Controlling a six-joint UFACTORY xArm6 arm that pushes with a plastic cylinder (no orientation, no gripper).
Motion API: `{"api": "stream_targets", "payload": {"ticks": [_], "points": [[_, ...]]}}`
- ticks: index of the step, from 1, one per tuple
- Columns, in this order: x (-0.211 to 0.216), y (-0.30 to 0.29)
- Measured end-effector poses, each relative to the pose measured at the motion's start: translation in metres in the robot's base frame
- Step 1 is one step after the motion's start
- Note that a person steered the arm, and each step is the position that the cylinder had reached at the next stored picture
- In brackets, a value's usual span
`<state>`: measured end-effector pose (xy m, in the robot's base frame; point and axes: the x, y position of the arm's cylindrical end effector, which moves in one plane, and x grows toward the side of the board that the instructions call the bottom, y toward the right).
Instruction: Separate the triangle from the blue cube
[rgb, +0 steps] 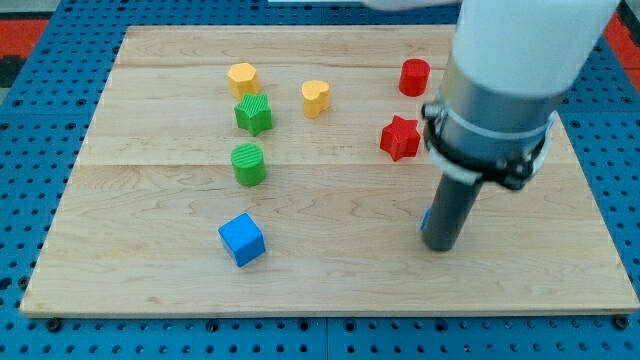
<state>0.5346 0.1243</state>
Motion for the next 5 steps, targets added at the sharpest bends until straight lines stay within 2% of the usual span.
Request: {"api": "stream_targets", "payload": {"ticks": [3, 5], "points": [[-0.120, 0.037], [-0.157, 0.087]]}}
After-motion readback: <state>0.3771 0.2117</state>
